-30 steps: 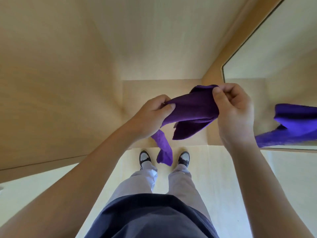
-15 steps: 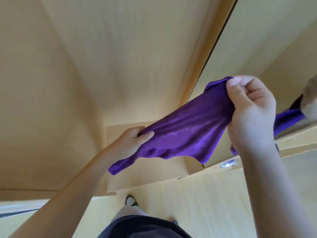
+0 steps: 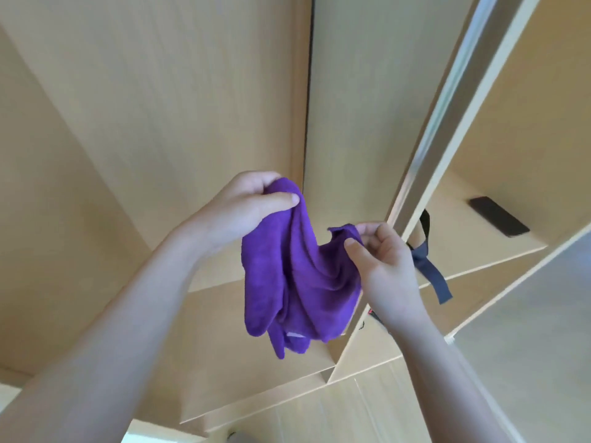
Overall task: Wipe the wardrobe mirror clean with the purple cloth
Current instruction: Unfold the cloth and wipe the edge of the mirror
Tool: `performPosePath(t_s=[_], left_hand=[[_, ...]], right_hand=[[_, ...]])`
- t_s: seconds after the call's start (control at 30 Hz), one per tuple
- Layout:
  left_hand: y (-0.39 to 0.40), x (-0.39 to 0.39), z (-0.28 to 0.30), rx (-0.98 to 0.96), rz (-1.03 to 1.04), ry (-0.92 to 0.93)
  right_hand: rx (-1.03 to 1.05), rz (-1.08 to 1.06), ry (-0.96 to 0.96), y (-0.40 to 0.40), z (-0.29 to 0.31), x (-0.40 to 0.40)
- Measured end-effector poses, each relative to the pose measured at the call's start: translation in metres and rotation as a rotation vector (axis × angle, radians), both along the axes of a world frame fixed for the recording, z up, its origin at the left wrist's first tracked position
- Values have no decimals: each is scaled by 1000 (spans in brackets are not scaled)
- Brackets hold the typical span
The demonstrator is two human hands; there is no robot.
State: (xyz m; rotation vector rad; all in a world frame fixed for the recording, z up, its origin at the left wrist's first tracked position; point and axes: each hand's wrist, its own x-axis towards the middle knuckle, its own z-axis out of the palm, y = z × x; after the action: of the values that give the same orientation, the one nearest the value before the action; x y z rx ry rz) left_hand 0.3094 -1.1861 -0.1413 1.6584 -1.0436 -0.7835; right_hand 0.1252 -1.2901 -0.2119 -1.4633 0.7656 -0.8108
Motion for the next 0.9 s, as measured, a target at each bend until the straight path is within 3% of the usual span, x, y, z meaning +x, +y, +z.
performPosePath(t_s=[0.1,0.3,0.4,0.5,0.6,0.77,0.9], left_hand=[[-4,-12,31,110,-141,-147],[-9,-32,75,170,-243,-333],[-8,-31,87,109,-273,-368],[-3,-24,88,33,-264,-367],[7,-3,75,-26,-226,-303],[25,32,29,80,-332,-117],[23,43,32,-90,-292,-21]], right_hand=[[-110,47,99,3,3,-11],[-655,97,494,15,33,-26],[-661,113,290,16,61,-18],[-364,263,12,18,71,5],[-180,199,-178,19,73,21],[-239,89,-244,24,97,35],[-165,-18,-291,28,100,36]])
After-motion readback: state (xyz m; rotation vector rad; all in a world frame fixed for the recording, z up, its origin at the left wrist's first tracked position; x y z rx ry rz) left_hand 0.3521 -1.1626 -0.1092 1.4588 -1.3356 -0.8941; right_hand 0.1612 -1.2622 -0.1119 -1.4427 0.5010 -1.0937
